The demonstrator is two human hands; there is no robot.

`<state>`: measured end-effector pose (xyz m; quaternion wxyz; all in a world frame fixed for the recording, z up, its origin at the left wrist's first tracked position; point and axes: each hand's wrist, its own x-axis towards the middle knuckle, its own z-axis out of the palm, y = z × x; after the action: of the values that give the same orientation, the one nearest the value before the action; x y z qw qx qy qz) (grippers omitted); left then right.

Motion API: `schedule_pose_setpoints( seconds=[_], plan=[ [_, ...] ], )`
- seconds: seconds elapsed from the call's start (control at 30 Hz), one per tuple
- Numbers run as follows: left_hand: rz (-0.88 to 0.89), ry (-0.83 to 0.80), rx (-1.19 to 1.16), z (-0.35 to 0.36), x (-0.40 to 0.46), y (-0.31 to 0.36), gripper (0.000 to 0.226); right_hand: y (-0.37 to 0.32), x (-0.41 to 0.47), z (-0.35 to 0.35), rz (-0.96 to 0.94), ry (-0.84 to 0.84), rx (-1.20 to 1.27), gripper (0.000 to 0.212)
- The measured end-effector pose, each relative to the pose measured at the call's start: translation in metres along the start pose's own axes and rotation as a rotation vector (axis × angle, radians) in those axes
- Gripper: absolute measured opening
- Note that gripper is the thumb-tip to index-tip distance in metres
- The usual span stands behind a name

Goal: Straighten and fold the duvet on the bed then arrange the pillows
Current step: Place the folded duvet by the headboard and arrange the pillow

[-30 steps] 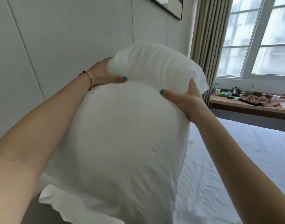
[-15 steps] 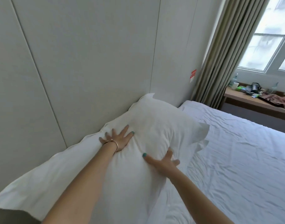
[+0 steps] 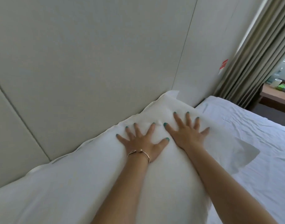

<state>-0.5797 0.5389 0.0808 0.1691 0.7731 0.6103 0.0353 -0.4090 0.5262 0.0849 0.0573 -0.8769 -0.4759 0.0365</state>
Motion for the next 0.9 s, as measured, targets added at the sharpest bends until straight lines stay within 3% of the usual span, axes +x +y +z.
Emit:
schedule_pose_setpoints(
  seconds=[0.17, 0.33, 0.53, 0.8, 0.9],
  plan=[
    [-0.004, 0.013, 0.054, 0.071, 0.039, 0.002, 0.084, 0.015, 0.031, 0.074, -0.003, 0.060, -0.055, 0.077],
    [-0.010, -0.028, 0.070, 0.089, 0.053, 0.007, 0.085, 0.025, 0.045, 0.096, -0.007, 0.036, -0.010, 0.078],
    [-0.023, -0.102, 0.007, 0.053, 0.036, 0.015, 0.083, 0.047, 0.038, 0.053, -0.102, -0.084, 0.266, 0.067],
    [0.024, -0.024, 0.044, 0.001, -0.042, 0.041, 0.067, 0.087, -0.025, -0.002, -0.155, -0.044, 0.190, 0.061],
    [0.059, 0.064, 0.074, 0.004, -0.089, 0.045, 0.062, 0.105, -0.055, -0.011, -0.155, -0.114, 0.224, 0.058]
  ],
)
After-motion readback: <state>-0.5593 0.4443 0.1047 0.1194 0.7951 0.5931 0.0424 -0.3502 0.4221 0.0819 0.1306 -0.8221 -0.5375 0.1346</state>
